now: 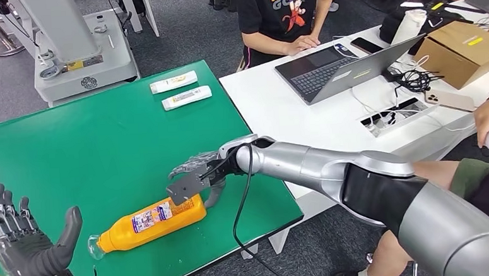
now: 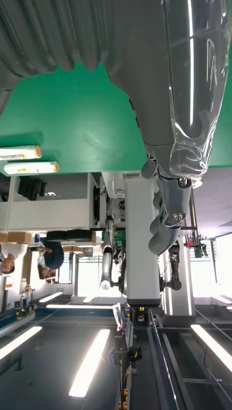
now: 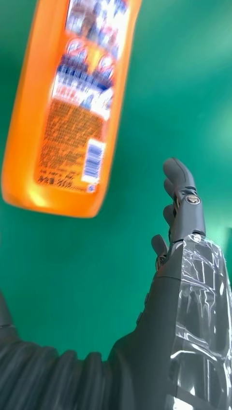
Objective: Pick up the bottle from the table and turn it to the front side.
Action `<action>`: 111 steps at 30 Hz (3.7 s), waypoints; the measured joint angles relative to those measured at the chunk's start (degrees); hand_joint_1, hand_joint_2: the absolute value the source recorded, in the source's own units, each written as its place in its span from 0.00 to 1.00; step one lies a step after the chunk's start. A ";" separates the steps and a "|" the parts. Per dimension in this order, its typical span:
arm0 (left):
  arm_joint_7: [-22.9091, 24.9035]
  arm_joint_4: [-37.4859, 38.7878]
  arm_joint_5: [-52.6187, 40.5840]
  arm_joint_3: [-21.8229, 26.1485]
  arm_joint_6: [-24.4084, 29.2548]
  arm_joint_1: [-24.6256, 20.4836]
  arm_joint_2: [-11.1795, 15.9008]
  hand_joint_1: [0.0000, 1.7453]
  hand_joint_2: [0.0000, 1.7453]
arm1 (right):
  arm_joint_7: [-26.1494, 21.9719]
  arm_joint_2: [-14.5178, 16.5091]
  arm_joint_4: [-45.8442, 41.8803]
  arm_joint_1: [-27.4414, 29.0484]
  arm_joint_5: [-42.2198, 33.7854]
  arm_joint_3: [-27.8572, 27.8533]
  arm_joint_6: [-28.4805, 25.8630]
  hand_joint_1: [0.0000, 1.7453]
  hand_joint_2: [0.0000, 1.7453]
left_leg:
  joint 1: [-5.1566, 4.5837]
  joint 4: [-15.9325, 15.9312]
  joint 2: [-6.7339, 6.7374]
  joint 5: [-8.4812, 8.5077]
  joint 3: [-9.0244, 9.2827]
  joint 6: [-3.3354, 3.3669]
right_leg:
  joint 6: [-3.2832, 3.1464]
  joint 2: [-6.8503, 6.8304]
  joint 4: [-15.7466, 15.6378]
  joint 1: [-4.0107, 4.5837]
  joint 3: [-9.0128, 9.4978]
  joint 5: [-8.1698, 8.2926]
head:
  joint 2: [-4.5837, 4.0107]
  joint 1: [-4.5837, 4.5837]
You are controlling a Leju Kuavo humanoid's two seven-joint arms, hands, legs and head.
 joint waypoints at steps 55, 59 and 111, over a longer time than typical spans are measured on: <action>0.09 4.45 0.76 -0.66 0.60 -3.01 -1.24 0.00 1.00 | -2.81 9.55 10.83 -1.09 7.92 -2.54 -6.00 0.00 1.00 | 0.00 0.02 0.03 0.01 0.01 0.00 | 0.00 0.04 0.02 0.00 -0.02 0.01 | 0.00 -0.01; 0.07 4.67 0.80 -0.79 0.57 -3.42 -1.25 0.00 1.00 | -2.47 9.73 9.81 -1.78 7.83 -2.72 -4.88 0.00 1.00 | 0.00 0.02 0.03 0.01 0.00 0.00 | 0.00 0.04 0.02 0.00 -0.02 0.01 | -0.01 -0.01; 1.58 4.72 -0.27 -1.46 0.26 -2.07 -1.50 0.00 1.00 | -5.72 14.57 20.29 5.22 9.96 -2.61 -6.73 1.00 1.00 | 0.01 0.02 0.06 0.01 0.14 0.00 | 0.00 0.06 0.01 0.00 0.10 0.01 | 0.00 -0.01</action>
